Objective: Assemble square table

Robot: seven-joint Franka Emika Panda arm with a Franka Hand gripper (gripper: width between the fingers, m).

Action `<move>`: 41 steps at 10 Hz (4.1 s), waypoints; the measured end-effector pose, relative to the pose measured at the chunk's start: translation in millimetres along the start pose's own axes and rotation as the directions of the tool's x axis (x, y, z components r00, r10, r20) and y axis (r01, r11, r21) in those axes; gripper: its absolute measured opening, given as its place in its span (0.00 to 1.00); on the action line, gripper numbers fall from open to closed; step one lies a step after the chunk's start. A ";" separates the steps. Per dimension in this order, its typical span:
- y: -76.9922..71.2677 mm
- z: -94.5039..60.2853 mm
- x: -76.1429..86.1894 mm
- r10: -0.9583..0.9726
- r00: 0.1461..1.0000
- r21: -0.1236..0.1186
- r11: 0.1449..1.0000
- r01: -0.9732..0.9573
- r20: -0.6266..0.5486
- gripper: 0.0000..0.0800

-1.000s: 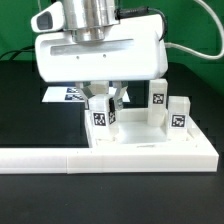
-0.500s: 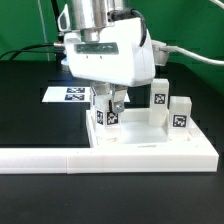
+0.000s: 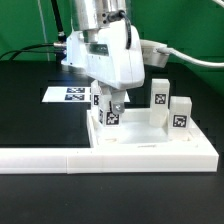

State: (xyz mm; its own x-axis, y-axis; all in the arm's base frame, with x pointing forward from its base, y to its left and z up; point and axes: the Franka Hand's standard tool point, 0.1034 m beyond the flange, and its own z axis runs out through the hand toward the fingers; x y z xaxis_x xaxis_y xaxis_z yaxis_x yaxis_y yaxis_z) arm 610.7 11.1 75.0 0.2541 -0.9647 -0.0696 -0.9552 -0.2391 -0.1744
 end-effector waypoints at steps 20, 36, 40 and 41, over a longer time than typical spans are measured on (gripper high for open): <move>-8.8 -3.7 14.0 -0.998 0.054 -0.088 0.050 0.995 0.040 0.49; -3.5 0.0 2.9 -0.007 0.998 -0.037 0.999 0.004 -0.070 0.36; -3.4 1.6 1.3 -0.288 0.956 -0.056 0.957 0.285 -0.056 0.79; -3.7 2.2 0.4 -0.410 0.911 -0.063 0.911 0.407 -0.047 0.81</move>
Offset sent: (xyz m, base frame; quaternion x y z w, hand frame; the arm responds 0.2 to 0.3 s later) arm 0.0000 0.0000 0.0000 0.0000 0.0000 -0.1938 0.9810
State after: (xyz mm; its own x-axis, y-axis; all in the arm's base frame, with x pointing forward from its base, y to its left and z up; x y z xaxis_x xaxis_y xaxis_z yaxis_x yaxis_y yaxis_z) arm 614.7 11.9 73.5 0.6160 -0.7858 0.0548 -0.7766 -0.6175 -0.1249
